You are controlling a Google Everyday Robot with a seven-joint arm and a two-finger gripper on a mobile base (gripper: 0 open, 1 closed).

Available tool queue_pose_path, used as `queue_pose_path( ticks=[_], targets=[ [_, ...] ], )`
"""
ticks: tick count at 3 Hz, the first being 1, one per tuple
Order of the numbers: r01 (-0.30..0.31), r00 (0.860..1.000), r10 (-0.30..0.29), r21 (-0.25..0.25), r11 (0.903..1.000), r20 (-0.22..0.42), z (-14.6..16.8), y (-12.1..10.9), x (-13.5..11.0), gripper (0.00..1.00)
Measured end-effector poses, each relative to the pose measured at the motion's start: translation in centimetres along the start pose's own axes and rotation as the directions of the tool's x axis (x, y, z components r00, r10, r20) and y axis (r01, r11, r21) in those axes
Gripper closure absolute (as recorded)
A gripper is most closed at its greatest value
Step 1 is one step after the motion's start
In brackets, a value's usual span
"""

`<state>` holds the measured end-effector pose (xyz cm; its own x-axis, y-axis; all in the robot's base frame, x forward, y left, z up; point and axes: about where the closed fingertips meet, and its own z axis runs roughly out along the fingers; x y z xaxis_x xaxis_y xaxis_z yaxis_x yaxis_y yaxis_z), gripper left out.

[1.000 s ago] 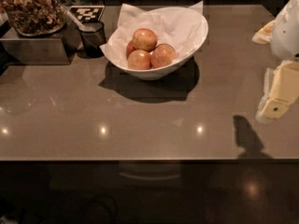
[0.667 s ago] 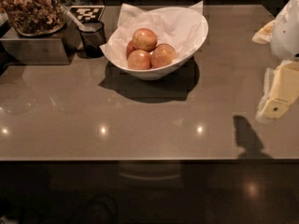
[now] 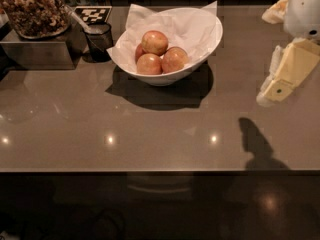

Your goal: Pick apple from white bowl

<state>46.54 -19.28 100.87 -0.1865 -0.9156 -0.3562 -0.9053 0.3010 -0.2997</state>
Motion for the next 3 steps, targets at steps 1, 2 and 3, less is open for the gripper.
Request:
queue_pose_path(
  ticks=[1,2,3],
  targets=[
    [-0.065,0.992,0.064,0.006,0.9979,0.107,-0.22,-1.95,-2.07,0.00],
    [-0.074,0.990,0.073,0.004,0.9972,0.121,-0.39,-2.05,-2.46,0.00],
    [-0.118,0.984,0.115,0.017,0.9929,0.132,-0.50,-2.11,-2.11,0.00]
  ],
)
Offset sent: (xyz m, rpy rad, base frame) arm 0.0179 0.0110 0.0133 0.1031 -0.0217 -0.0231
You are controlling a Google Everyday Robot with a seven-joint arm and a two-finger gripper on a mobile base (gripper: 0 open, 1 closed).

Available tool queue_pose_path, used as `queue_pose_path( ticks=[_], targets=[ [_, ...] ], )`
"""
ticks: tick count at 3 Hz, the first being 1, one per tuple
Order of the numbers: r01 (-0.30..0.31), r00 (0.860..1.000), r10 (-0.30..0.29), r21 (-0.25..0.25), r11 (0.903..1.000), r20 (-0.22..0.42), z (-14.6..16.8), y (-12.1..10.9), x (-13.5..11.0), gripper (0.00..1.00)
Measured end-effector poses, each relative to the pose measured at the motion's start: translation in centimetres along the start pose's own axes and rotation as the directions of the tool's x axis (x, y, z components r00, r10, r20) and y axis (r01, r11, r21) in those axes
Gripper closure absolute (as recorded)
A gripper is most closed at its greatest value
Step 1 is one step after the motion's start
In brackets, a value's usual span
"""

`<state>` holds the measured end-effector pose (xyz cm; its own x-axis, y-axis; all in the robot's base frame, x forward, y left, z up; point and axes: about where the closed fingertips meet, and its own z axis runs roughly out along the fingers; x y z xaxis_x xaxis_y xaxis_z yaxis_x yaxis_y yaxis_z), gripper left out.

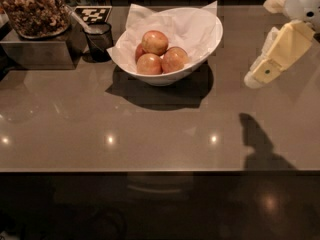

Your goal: Pick apple from white bowl

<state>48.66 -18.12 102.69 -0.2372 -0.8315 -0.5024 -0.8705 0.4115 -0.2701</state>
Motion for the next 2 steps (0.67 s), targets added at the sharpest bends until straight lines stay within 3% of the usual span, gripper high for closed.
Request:
queue_pose_path(
  ticks=[1,2],
  targets=[
    [-0.179,0.981,0.177,0.024,0.9836,0.081,1.0,-1.0,0.9,0.00],
    [-0.332,0.933,0.316,0.072,0.9405,0.175,2.4,-3.7,-0.2,0.00]
  ],
)
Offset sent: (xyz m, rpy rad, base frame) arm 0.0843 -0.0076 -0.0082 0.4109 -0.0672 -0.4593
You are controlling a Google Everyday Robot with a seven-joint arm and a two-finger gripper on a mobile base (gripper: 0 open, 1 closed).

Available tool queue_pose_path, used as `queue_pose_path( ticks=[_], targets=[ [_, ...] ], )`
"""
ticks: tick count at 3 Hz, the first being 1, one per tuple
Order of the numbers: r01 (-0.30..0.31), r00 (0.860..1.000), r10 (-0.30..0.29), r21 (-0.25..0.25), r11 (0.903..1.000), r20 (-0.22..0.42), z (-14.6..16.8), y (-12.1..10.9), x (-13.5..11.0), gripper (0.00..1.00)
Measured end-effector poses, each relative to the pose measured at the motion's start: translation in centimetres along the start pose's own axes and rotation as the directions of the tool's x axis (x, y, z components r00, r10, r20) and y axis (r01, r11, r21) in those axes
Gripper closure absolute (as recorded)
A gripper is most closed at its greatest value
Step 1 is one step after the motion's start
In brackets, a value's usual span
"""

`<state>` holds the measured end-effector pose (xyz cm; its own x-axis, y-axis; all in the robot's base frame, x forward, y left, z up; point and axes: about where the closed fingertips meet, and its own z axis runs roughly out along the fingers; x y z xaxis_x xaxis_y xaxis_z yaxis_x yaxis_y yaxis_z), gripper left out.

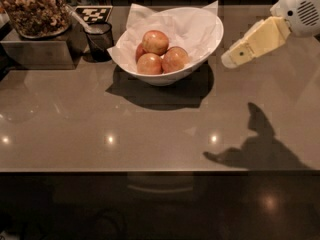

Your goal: Pick apple from white bowl

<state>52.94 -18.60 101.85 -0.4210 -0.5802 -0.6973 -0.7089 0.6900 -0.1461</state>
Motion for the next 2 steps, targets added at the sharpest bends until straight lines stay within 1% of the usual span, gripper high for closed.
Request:
queue_pose_path(
  ticks=[1,2],
  targets=[
    [-0.017,1.000,0.017,0.029,0.9994,0.014,1.47,-1.03,-1.95,0.00],
    [-0.026,1.000,0.026,0.047,0.9986,0.010,0.95,-1.04,-1.57,0.00]
  ],
)
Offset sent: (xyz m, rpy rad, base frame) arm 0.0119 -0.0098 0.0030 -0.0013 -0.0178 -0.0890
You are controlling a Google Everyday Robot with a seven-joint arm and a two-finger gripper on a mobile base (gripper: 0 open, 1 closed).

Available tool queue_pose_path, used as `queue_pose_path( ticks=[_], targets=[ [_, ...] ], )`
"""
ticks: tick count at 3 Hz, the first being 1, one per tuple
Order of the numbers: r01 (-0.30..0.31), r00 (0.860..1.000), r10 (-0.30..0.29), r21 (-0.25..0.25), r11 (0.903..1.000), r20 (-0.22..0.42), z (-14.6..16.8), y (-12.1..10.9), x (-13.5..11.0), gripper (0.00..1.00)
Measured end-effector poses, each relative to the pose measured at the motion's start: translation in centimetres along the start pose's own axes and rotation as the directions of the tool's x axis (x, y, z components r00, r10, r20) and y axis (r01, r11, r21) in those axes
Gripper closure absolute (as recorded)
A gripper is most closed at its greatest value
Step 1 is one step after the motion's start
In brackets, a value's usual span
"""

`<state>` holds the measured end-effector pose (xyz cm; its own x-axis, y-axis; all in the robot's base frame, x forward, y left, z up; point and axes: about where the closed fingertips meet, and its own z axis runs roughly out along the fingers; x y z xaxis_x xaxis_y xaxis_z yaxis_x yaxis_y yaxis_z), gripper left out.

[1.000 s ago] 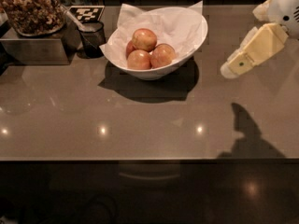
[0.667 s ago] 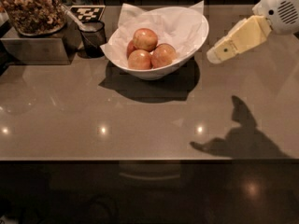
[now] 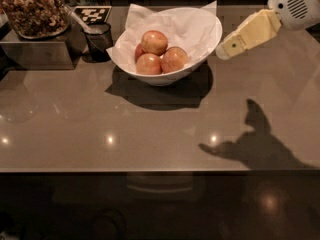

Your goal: Pick apple from white bowl

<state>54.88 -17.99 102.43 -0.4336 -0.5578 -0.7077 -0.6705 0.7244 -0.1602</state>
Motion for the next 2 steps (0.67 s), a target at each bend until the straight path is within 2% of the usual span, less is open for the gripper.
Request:
queue_pose_path(
  ticks=[1,2],
  targets=[
    [0.011,1.000,-0.011,-0.008,0.9999,0.017,1.2,1.0,-1.1,0.00],
    [0.092,0.995,-0.091,-0.034,0.9952,0.038,3.3,3.2,-4.1,0.00]
  ],
)
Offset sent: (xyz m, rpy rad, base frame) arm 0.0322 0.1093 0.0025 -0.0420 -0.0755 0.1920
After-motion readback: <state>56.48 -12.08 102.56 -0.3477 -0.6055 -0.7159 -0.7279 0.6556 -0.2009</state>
